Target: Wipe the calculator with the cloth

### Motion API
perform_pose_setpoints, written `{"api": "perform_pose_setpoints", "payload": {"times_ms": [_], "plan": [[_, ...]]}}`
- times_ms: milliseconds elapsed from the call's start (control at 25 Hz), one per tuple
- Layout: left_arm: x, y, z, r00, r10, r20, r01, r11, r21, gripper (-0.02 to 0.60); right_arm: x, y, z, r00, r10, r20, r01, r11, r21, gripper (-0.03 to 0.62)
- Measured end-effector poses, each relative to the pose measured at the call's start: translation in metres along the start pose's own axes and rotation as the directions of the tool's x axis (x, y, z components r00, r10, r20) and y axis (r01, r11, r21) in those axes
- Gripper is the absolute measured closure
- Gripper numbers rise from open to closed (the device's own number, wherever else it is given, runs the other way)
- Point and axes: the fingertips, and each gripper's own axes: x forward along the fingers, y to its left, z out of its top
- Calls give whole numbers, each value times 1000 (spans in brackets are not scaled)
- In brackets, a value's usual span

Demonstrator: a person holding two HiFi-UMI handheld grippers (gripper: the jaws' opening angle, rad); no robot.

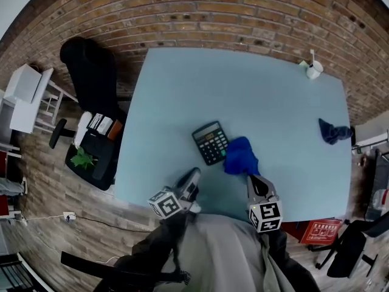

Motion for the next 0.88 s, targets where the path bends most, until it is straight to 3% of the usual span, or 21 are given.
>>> {"api": "perform_pose_setpoints", "payload": {"times_ms": [120, 200, 280, 360, 520, 600, 760, 840, 880], "plan": [[5, 10, 8, 1000, 17, 3, -17, 1000, 11, 546, 10, -20, 10, 999, -43, 29, 44, 999, -14, 573], [11, 18, 15, 999, 42, -2, -42, 999, 27, 511, 22, -29, 8, 999, -48, -4, 48, 998, -36, 517], [19, 29, 24, 996, 84, -15, -83, 994, 72, 432, 35, -35, 3, 998, -46, -48, 43, 998, -49, 435], [31, 43, 37, 990, 135, -28, -130, 980, 148, 330, 45, -37, -1, 996, -37, -81, 33, 998, -54, 397], [66, 65, 66, 983, 177, -45, -154, 937, 312, 251, 59, -37, -4, 992, -36, -120, 26, 996, -84, 396], [86, 71, 76, 982, 173, -75, -133, 918, 375, 221, 66, -39, -7, 989, -41, -144, 26, 995, -99, 382], [118, 72, 75, 975, 150, -164, -60, 888, 455, 221, 78, -38, -9, 981, -28, -191, 7, 994, -108, 373], [131, 73, 68, 964, 171, -203, -40, 850, 525, 223, 86, -37, -11, 976, -25, -215, -3, 991, -131, 373], [137, 73, 63, 955, 188, -228, -24, 819, 573, 247, 90, -37, -12, 974, -26, -226, -7, 990, -140, 373]]}}
